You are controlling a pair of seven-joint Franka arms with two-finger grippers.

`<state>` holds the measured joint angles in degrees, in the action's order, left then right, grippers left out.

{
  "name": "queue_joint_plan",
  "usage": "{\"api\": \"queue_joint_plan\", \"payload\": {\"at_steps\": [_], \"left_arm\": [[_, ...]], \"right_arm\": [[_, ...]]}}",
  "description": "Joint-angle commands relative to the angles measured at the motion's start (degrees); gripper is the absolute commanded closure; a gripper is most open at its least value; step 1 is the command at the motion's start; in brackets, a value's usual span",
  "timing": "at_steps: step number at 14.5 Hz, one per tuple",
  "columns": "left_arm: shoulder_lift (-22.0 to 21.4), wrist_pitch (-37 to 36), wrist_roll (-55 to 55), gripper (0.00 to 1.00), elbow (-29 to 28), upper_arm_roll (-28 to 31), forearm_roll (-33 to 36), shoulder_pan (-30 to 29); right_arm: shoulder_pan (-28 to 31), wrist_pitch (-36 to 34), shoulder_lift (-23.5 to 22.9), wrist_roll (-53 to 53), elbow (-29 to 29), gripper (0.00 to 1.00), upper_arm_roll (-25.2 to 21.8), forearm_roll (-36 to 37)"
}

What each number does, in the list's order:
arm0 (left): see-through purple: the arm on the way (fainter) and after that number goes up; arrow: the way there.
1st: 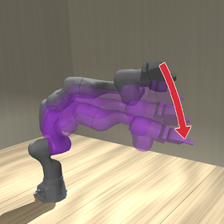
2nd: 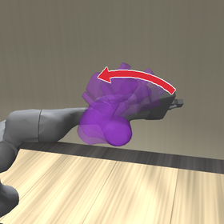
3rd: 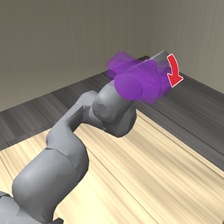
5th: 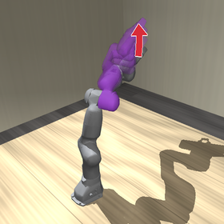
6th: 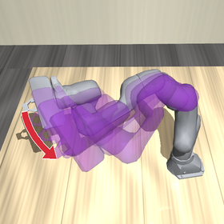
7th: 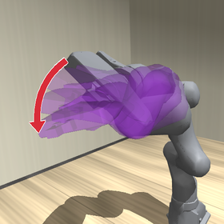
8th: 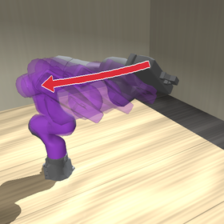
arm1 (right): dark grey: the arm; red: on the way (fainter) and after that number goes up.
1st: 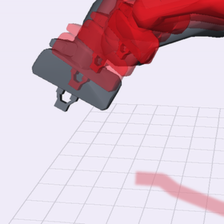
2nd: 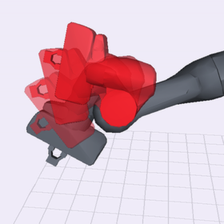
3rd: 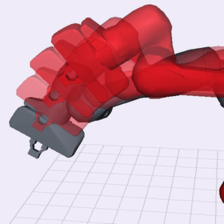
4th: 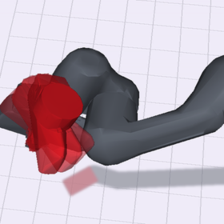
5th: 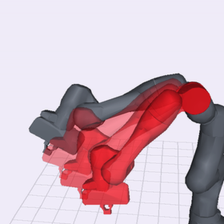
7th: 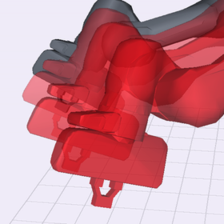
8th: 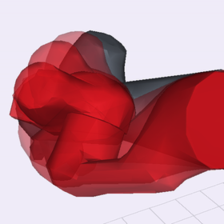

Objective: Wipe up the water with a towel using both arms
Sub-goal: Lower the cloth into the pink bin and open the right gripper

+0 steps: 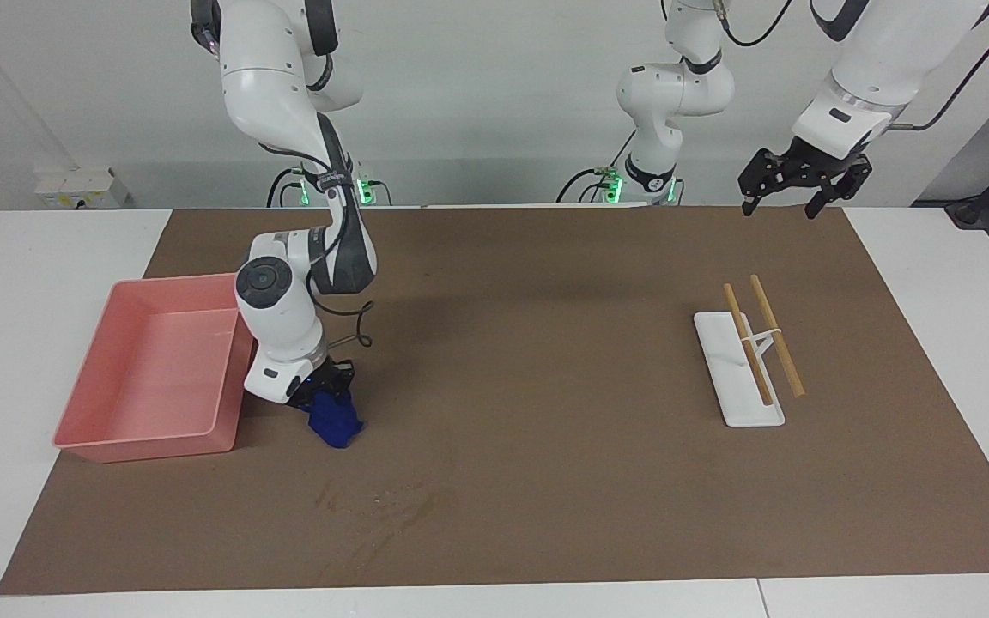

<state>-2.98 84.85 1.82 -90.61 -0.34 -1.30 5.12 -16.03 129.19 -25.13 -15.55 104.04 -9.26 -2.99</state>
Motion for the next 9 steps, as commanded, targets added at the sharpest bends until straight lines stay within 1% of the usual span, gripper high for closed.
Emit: {"api": "queue_joint_plan", "payload": {"at_steps": [1,5,6,9], "left_arm": [[-1.50,0.14,-0.68,0.00,-1.67,0.42,-0.55,0.32],[-1.50,0.14,-0.68,0.00,-1.67,0.25,-0.55,0.32],[-1.50,0.22,-0.68,0.00,-1.67,0.42,-0.55,0.32],[-1.50,0.22,-0.68,0.00,-1.67,0.25,-0.55,0.32]], "right_arm": [[0.47,-1.14,1.04,-0.89,0.11,1.00,0.12,0.35],[0.56,-2.01,1.22,-0.97,-0.06,1.00,0.12,0.35],[0.56,-2.71,2.09,-0.97,-0.06,1.00,0.12,0.35],[0.56,-9.20,6.30,-0.97,-0.85,1.00,0.03,0.35]]}}
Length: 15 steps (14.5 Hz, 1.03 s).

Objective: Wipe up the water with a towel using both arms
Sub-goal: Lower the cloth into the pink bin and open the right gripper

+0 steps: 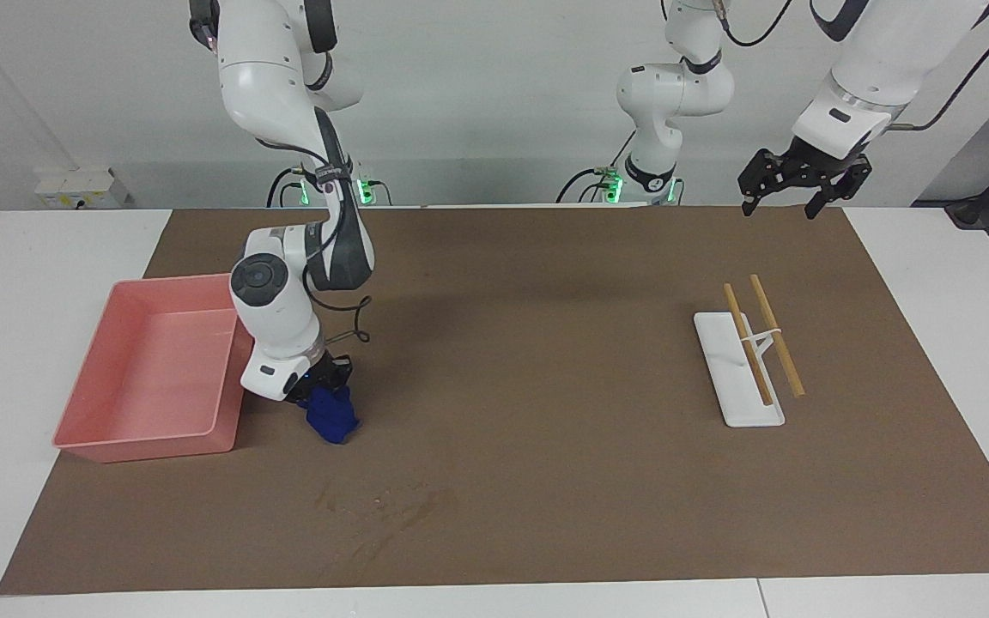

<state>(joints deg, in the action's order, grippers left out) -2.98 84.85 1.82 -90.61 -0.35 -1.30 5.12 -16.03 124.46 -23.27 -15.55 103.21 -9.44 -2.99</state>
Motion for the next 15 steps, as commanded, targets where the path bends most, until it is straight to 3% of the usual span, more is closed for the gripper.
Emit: {"api": "queue_joint_plan", "payload": {"at_steps": [1,5,8,12,15], "left_arm": [[-1.50,0.22,-0.67,0.00,-1.67,0.26,-0.55,0.32],[-1.50,0.14,-0.67,0.00,-1.67,0.27,-0.55,0.32],[-1.50,0.22,-0.67,0.00,-1.67,0.26,-0.55,0.32],[-1.50,0.22,-0.67,0.00,-1.67,0.44,-0.55,0.32],[-1.50,0.22,-0.67,0.00,-1.67,0.27,-0.55,0.32]], "right_arm": [[0.56,-6.93,6.38,-0.97,-0.11,1.00,-0.05,0.35],[3.27,-19.32,12.71,-2.55,-4.31,1.00,-0.40,0.79],[8.36,-23.91,14.39,-12.62,-6.88,1.00,-0.49,1.49],[15.48,-14.89,14.31,-24.86,-1.80,1.00,-0.49,3.16],[17.26,-5.14,13.61,-28.13,4.26,1.00,-0.49,3.34]]}}
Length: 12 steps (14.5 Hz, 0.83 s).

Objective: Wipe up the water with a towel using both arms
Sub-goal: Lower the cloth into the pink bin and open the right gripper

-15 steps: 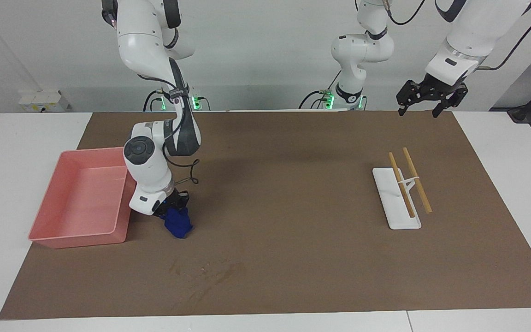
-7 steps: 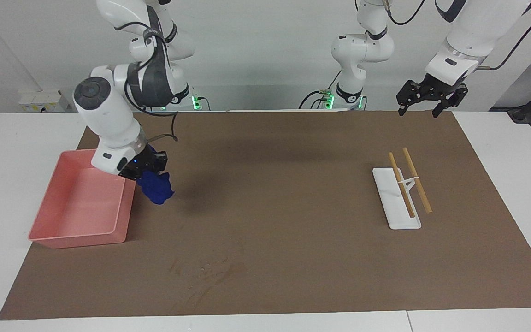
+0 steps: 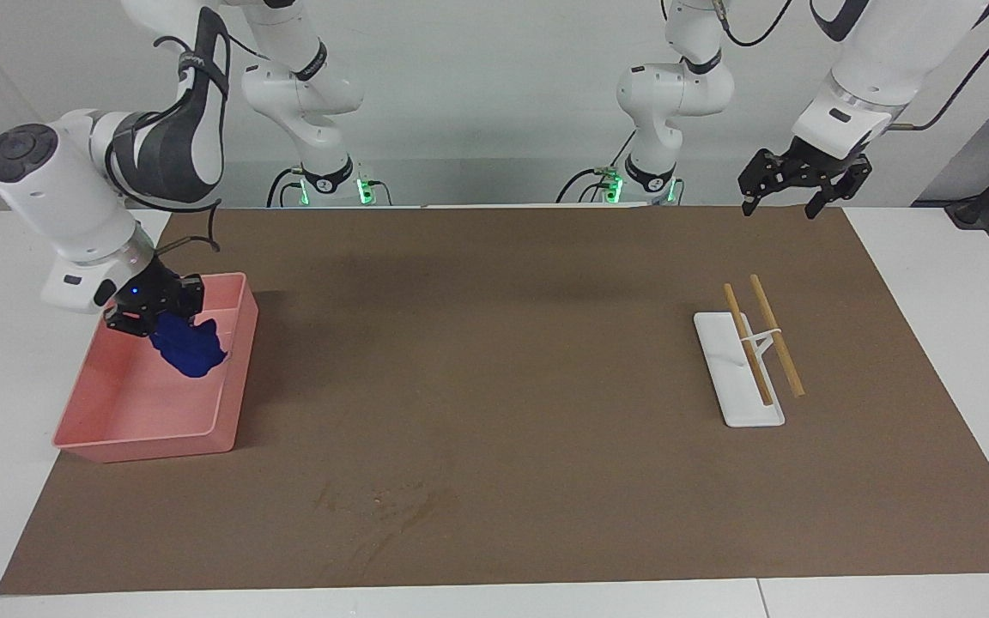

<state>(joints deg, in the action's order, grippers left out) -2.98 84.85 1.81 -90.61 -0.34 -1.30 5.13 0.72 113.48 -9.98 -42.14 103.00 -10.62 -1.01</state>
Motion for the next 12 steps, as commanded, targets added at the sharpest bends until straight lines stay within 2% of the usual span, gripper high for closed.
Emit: {"api": "queue_joint_plan", "payload": {"at_steps": [1,3,6,9,12], "left_arm": [[-1.50,0.22,-0.67,0.00,-1.67,0.43,-0.55,0.32],[-1.50,0.22,-0.67,0.00,-1.67,0.43,-0.55,0.32],[-1.50,0.22,-0.67,0.00,-1.67,0.43,-0.55,0.32],[-1.50,0.14,-0.67,0.00,-1.67,0.25,-0.55,0.32],[-1.50,0.22,-0.67,0.00,-1.67,0.25,-0.55,0.32]], "right_arm": [[0.60,9.71,-0.30,-1.54,6.75,1.00,0.69,1.44],[0.69,14.39,-0.48,-1.63,10.36,1.00,0.69,1.53],[0.95,14.75,-0.48,-1.89,10.55,1.00,0.60,1.53],[5.34,15.02,-0.22,-9.26,10.99,1.00,0.69,3.20],[6.66,16.41,-0.82,-9.89,13.62,1.00,0.69,3.38]]}}
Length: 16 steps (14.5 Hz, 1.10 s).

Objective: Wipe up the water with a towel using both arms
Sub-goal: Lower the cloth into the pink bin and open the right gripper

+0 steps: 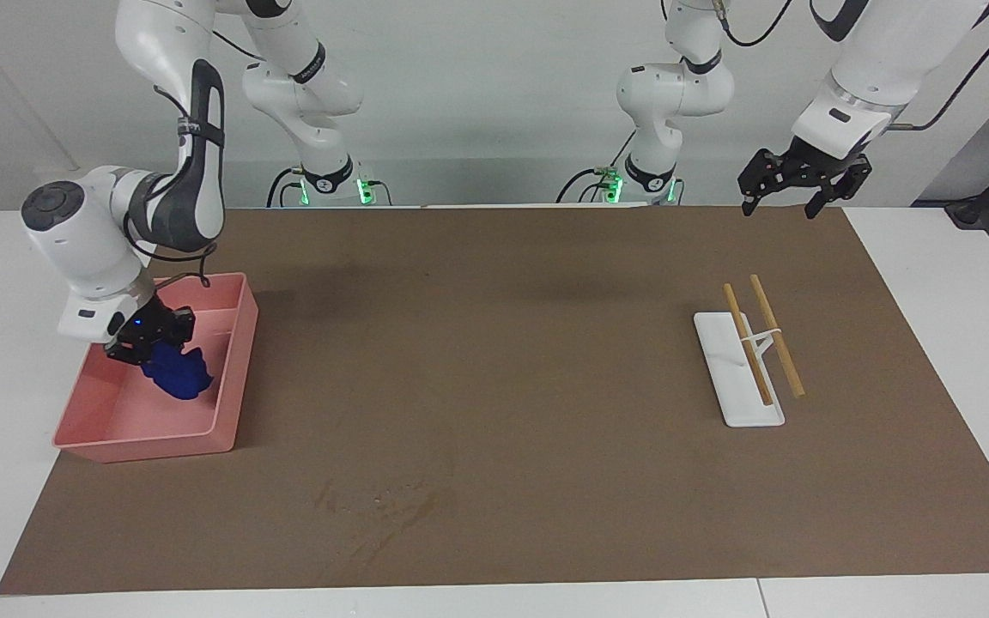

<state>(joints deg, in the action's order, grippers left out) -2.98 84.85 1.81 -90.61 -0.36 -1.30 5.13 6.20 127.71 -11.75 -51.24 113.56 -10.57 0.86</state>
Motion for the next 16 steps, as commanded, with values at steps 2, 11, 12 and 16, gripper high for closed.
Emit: {"api": "queue_joint_plan", "payload": {"at_steps": [2,11,12,16], "left_arm": [[-1.50,0.22,-0.66,0.00,-1.67,0.28,-0.55,0.32],[-1.50,0.22,-0.66,0.00,-1.67,0.45,-0.55,0.32],[-1.50,0.22,-0.66,0.00,-1.67,0.28,-0.55,0.32],[-1.50,0.22,-0.66,0.00,-1.67,0.28,-0.55,0.32]], "right_arm": [[1.18,5.69,0.94,-0.62,6.39,1.00,0.64,1.51],[1.09,10.98,-1.08,-0.61,8.08,0.00,0.73,1.51],[1.09,10.89,-1.08,-0.71,8.08,0.00,0.73,1.51],[1.27,6.26,-1.00,0.26,6.94,0.00,0.81,0.29]]}}
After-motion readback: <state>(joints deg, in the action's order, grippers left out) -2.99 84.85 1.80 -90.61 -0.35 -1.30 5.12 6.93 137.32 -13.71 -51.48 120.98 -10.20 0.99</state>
